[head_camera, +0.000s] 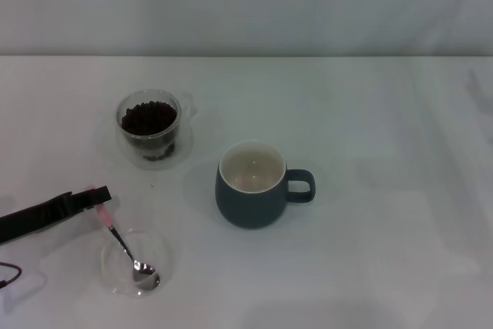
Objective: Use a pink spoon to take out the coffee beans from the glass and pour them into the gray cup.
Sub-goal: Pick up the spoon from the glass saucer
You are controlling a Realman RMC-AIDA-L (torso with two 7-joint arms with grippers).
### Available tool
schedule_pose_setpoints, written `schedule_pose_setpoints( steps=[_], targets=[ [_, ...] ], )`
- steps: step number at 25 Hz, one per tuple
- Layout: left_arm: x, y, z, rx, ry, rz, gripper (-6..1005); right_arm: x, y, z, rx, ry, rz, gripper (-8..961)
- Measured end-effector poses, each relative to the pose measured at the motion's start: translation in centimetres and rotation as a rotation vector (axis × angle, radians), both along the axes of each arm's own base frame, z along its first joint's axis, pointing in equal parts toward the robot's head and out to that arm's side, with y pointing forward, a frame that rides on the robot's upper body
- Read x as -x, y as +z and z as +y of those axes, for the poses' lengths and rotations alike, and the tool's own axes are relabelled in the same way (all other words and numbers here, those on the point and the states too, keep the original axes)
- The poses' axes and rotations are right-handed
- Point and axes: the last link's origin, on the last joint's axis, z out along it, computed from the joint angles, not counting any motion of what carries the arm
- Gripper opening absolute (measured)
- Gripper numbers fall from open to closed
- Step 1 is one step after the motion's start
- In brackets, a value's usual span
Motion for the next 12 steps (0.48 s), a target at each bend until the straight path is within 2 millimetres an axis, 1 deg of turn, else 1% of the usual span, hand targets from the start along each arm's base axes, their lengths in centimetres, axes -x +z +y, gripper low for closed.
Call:
schedule_pose_setpoints(
  steps=[1, 7, 9, 12],
  targets=[
    [0.01, -0.03, 0.01, -0.001, 0.001, 0.001, 253, 0.01, 0.0, 0.01, 0.0, 0.0, 0.0, 838],
    [-0.02, -0.08, 0.03, -0.003, 0.003, -0.001, 248, 0.02, 0.01, 0.01, 0.0, 0.001, 0.0, 837],
    [-0.02, -0.04, 0.05, -0.008, 0.006, -0.006, 168, 0.02, 0.01, 0.01, 0.0, 0.001, 0.0, 837],
    [0.03, 0.07, 0.04, -0.019, 0.012, -0.013, 160, 0.02, 0.01, 0.01, 0.0, 0.001, 0.0, 837]
  ],
)
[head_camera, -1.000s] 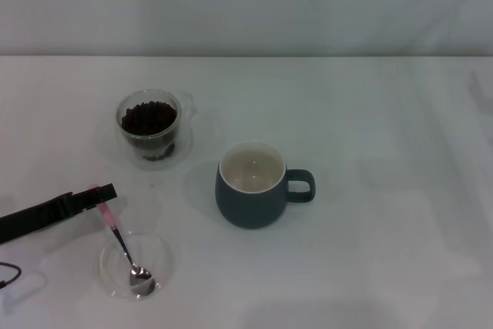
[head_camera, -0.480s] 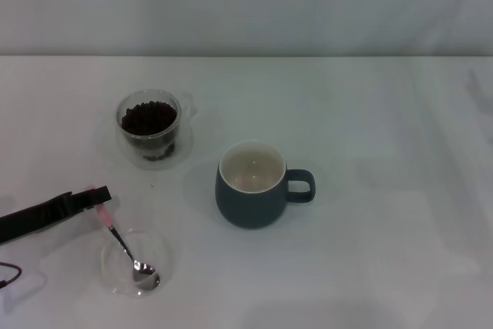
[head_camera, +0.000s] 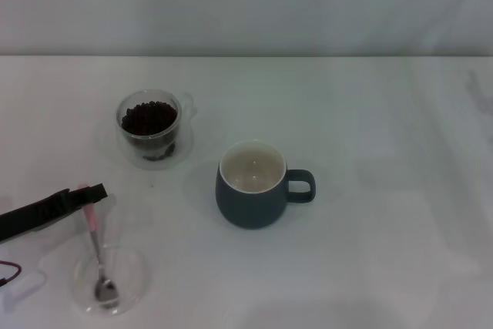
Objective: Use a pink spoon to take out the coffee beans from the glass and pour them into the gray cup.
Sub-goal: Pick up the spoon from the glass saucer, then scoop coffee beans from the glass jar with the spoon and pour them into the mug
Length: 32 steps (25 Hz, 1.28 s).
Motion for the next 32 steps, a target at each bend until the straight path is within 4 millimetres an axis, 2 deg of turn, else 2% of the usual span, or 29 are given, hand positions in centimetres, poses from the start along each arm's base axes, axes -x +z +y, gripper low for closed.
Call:
schedule_pose_setpoints(
  steps=[19, 32],
  targets=[
    [-0.5, 1.0, 0.3, -0.034, -0.022, -0.041, 138, -0.1, 0.1, 0.0, -0.002, -0.004, 0.001, 837],
    [-0.4, 4.3, 0.5, -0.162, -0.065, -0.082, 139, -0.4, 0.3, -0.2, -0.011, -0.013, 0.003, 837]
  ],
)
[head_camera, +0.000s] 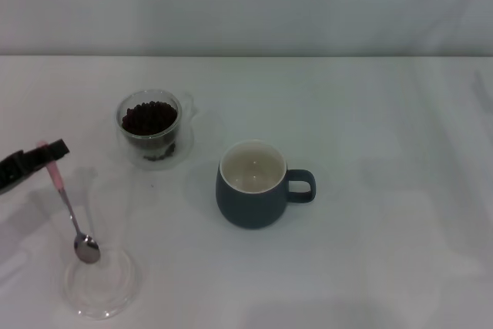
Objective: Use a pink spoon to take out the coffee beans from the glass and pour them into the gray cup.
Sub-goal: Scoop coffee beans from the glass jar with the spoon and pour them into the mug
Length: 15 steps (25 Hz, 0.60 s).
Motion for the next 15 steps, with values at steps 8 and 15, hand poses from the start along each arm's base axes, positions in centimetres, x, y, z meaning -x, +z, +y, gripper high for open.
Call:
schedule_pose_setpoints(
  steps=[8, 15],
  targets=[
    [-1.1, 1.1, 0.5, -0.055, -0.061, -0.046, 138, -0.1, -0.2, -0.1, 0.004, -0.006, 0.002, 837],
    [-2.4, 2.9, 1.9, -0.153, -0.141, -0.047, 138, 0.2, -0.3, -0.1, 0.008, 0.009, -0.001, 837]
  ],
)
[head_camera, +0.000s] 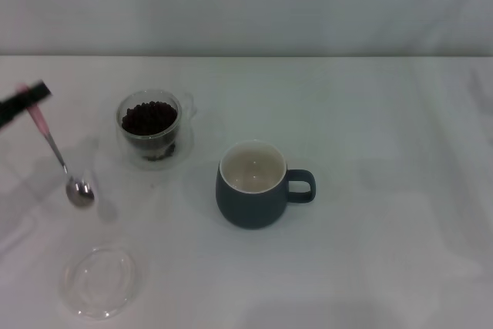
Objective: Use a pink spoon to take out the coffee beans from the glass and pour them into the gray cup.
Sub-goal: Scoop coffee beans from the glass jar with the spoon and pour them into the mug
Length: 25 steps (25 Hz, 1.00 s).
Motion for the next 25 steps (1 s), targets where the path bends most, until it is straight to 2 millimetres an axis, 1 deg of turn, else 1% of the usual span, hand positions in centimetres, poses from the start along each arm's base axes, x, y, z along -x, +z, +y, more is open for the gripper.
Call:
schedule_pose_setpoints(
  steps=[1, 6, 8, 9, 10, 11, 12, 17, 20, 22, 25],
  targets=[
    [-0.4, 0.5, 0.4, -0.04, -0.021, -0.003, 138, 0.0, -0.1, 0.0, 0.004, 0.002, -0.001, 837],
    [-1.8, 1.2, 2.0, -0.194, -0.07, -0.009, 138, 0.0, -0.6, -0.2, 0.022, 0.002, -0.002, 837],
    [-2.2, 1.2, 2.6, -0.267, -0.07, -0.003, 139, 0.0, -0.8, -0.3, 0.03, 0.004, 0.003, 837],
    [-2.2, 1.2, 2.6, -0.267, -0.07, -0.003, 139, 0.0, -0.9, -0.3, 0.035, 0.006, 0.003, 837],
    [-2.4, 1.0, 3.1, -0.315, -0.065, 0.003, 139, 0.0, -0.9, -0.3, 0.037, 0.006, 0.003, 837],
    [-2.9, 0.6, 4.2, -0.383, -0.046, 0.016, 139, 0.0, -1.0, -0.3, 0.039, 0.006, 0.003, 837],
    [-3.0, 0.5, 4.4, -0.394, -0.042, 0.021, 139, -0.1, -1.0, -0.4, 0.041, 0.003, 0.003, 837],
    [-4.6, -0.8, 7.0, -0.433, -0.017, 0.1, 139, -0.5, -1.1, -0.7, 0.042, -0.011, 0.005, 837],
    [-5.8, -2.2, 8.5, -0.409, -0.015, 0.172, 139, -0.6, -1.0, -0.7, 0.038, -0.016, 0.007, 837],
    [-6.5, -2.9, 9.2, -0.386, -0.024, 0.204, 138, -0.7, -0.9, -0.7, 0.035, -0.018, 0.008, 837],
    [-7.0, -3.7, 9.4, -0.36, -0.036, 0.225, 138, -0.7, -0.8, -0.7, 0.032, -0.022, 0.01, 837]
  ],
)
